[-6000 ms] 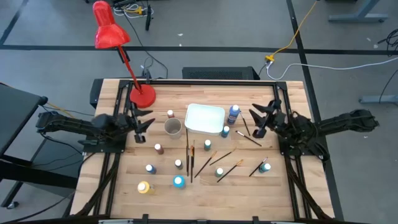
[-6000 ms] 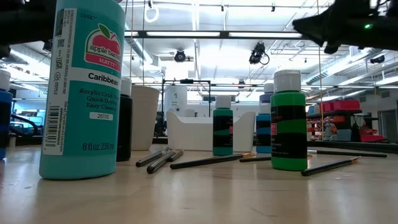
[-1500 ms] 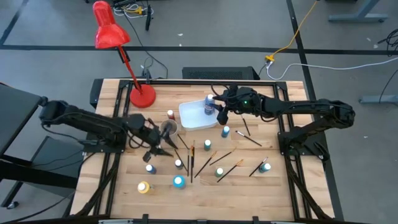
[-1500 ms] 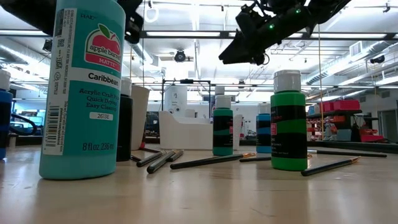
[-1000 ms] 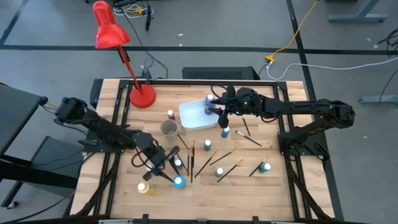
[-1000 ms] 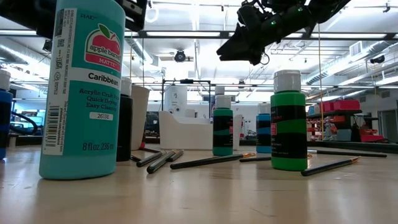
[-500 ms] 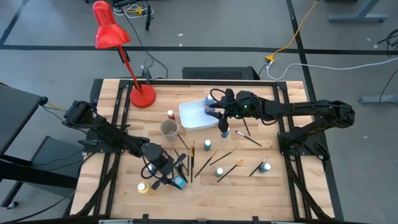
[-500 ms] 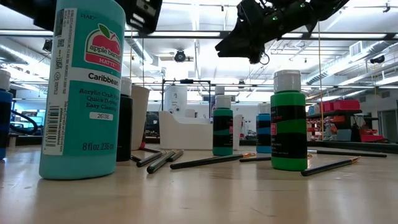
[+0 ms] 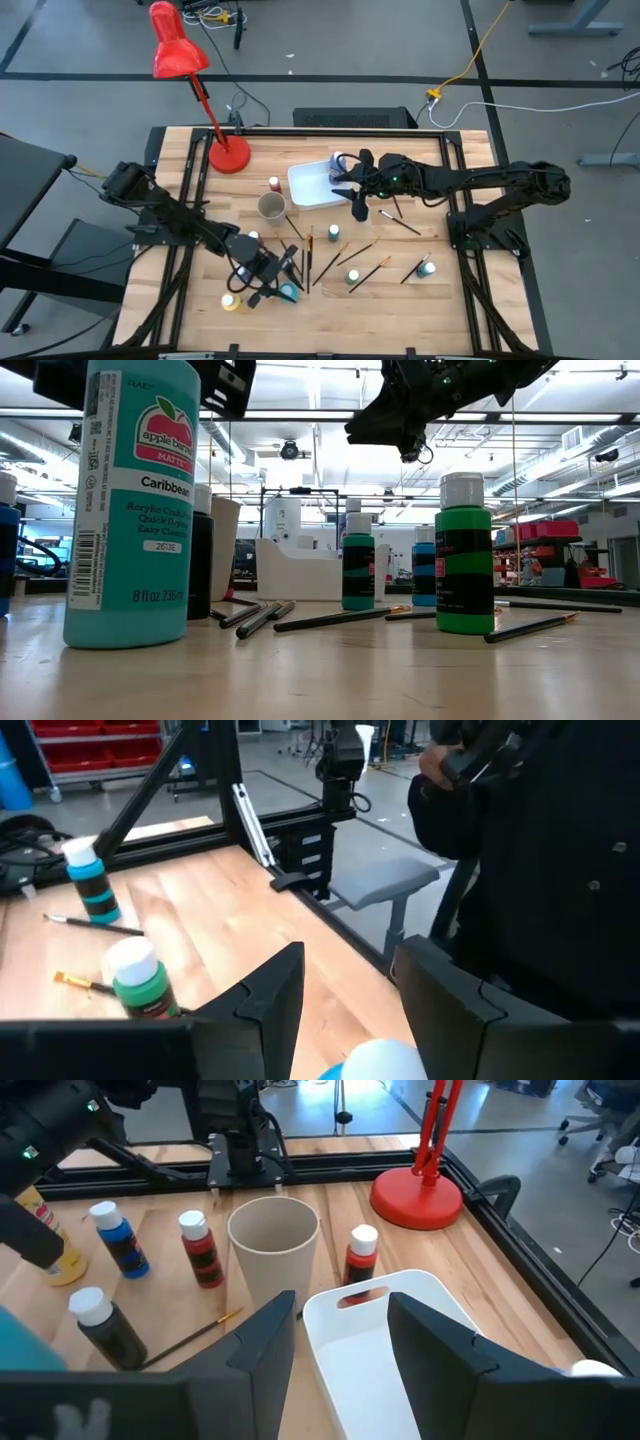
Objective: Pick & Place Paint Supplies
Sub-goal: Put the light blue paint bottle into the white bin
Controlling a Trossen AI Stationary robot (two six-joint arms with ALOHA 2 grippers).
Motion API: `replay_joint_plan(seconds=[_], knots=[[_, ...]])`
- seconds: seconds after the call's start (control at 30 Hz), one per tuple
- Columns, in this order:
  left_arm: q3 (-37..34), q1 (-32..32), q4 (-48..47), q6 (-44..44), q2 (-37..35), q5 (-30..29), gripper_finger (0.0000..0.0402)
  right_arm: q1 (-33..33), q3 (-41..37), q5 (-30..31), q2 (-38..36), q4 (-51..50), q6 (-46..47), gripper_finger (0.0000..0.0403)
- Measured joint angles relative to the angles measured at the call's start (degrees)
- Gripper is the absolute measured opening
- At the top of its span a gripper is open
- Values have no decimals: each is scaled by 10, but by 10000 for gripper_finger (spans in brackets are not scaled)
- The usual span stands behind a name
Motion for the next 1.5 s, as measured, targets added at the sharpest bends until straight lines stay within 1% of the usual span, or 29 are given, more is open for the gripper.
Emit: replay_joint_plan(seconds=[0.07,0.17,0.27,0.33,0.57,0.67,0.93,1.03,1.2,1.37,1.5], knots=[[-1,0,14,0,0,20,169,0,0,0,0,0,0,167],[-1,0,3,-12,-4,53,169,0,0,0,0,0,0,167],[0,0,-2,-34,-4,63,169,0,0,0,0,0,0,167],[0,0,-3,-43,-4,54,169,0,0,0,0,0,0,167],[0,0,-6,-33,-5,5,169,0,0,0,0,0,0,167],[0,0,-6,-34,-5,4,175,0,0,0,0,0,1,167],[0,0,-21,-41,-23,4,215,0,0,0,0,1,2,167],[0,-2,-55,-43,-34,4,221,0,0,0,0,1,2,167],[-1,-6,-142,-46,-40,-26,219,0,0,-11,0,0,2,167],[0,-12,-146,-39,-38,-34,211,0,0,-20,0,1,2,167],[0,-16,-146,-21,-38,-37,189,0,0,-21,0,1,2,167]])
